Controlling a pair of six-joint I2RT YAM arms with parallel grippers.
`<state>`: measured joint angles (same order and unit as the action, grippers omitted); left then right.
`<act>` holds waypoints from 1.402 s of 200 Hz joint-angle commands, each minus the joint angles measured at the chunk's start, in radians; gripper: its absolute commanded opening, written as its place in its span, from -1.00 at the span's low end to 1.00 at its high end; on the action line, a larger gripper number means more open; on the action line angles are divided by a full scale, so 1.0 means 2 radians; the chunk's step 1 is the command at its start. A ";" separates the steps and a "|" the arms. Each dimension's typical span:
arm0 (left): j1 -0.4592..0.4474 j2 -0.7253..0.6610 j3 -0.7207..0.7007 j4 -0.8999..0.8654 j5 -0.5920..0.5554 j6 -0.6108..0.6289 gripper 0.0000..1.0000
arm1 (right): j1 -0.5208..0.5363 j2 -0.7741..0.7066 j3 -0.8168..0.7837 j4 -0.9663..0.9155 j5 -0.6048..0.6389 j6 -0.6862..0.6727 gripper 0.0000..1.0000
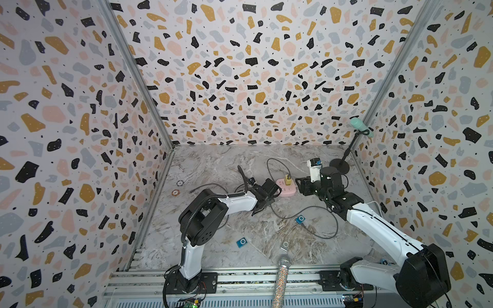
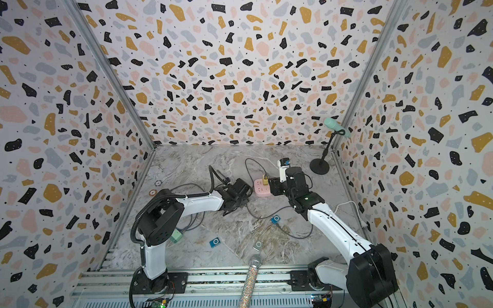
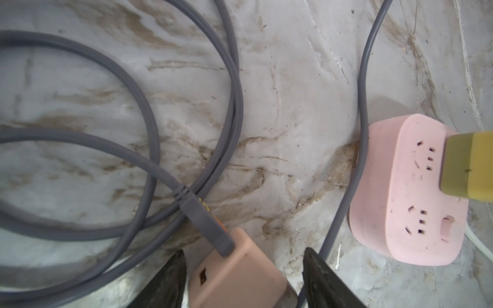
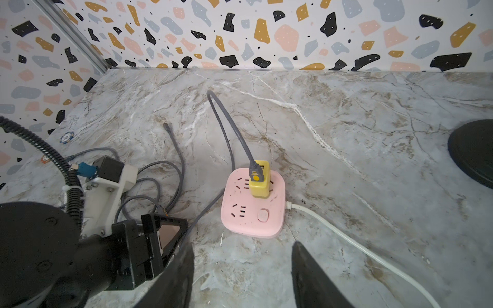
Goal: Charge mp3
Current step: Pick up the plug from the center of the board.
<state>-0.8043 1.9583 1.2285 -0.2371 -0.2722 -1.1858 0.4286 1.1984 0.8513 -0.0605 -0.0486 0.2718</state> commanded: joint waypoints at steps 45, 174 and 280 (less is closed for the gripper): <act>-0.002 -0.001 -0.011 -0.086 -0.015 0.095 0.05 | 0.003 -0.002 -0.005 0.014 -0.006 0.006 0.18; -0.006 -0.092 -0.108 -0.097 0.038 0.254 0.28 | 0.007 0.020 -0.012 0.026 -0.051 0.026 0.18; -0.004 -0.077 -0.138 0.013 0.045 0.170 0.21 | 0.027 0.052 0.000 0.021 -0.067 0.026 0.18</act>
<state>-0.8131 1.7645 0.9726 -0.2684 -0.2356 -0.7795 0.4702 1.2968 0.8265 -0.0219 -0.1711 0.3164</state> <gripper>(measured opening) 0.613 0.590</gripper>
